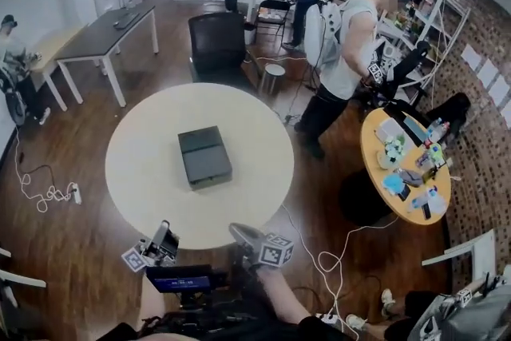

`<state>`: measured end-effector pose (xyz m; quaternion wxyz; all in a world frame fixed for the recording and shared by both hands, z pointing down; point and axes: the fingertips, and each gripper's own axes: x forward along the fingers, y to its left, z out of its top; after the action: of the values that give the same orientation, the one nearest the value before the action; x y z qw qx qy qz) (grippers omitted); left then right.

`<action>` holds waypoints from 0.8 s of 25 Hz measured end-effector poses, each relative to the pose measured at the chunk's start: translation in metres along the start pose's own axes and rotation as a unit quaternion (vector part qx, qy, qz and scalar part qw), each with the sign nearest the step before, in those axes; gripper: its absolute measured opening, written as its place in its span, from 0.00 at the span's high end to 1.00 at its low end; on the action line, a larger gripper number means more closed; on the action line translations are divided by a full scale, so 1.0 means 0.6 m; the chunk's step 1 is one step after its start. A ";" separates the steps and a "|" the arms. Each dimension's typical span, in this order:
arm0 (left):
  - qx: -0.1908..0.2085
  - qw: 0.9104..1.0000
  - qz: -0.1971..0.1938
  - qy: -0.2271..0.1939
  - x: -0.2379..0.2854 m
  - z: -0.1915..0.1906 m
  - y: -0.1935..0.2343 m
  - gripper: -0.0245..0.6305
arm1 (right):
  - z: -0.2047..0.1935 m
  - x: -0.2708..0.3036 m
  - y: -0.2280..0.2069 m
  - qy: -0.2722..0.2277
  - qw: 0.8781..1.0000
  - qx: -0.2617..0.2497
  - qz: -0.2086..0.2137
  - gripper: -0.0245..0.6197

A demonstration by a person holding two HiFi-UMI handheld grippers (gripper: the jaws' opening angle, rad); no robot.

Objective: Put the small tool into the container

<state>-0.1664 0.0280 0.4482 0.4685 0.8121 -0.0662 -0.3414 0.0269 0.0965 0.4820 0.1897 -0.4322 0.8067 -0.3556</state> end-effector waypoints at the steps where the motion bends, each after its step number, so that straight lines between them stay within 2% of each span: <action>1: -0.011 1.000 -0.001 -0.002 -0.016 -0.005 0.000 0.97 | -0.014 -0.014 0.013 0.002 1.000 -0.003 -0.013 1.00; 5: -0.039 0.999 0.003 -0.021 -0.059 -0.039 0.010 0.97 | -0.021 -0.078 0.032 0.002 0.998 -0.010 -0.069 1.00; 7: -0.033 0.999 0.015 -0.031 -0.068 -0.050 0.018 0.96 | -0.005 -0.103 0.039 0.005 0.995 -0.023 -0.093 1.00; 10: -0.017 0.997 0.025 -0.066 -0.089 -0.035 0.037 0.96 | 0.005 -0.095 0.056 0.028 0.993 -0.036 -0.110 1.00; 13: -0.003 0.996 0.025 -0.091 -0.099 -0.023 0.043 0.96 | 0.005 -0.064 0.086 0.062 0.991 -0.055 -0.105 1.00; 18: 0.014 0.995 0.017 -0.098 -0.120 -0.025 0.009 0.97 | -0.015 -0.029 0.140 0.079 0.993 -0.064 -0.065 1.00; 20: 0.038 0.994 0.037 -0.095 -0.130 -0.023 0.003 0.97 | -0.017 -0.028 0.152 0.079 0.993 -0.067 -0.056 1.00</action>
<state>-0.2166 0.0699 0.4928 0.4410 0.7902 -0.1534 -0.3971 -0.0214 0.1488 0.4213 0.0757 -0.4589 0.8156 -0.3442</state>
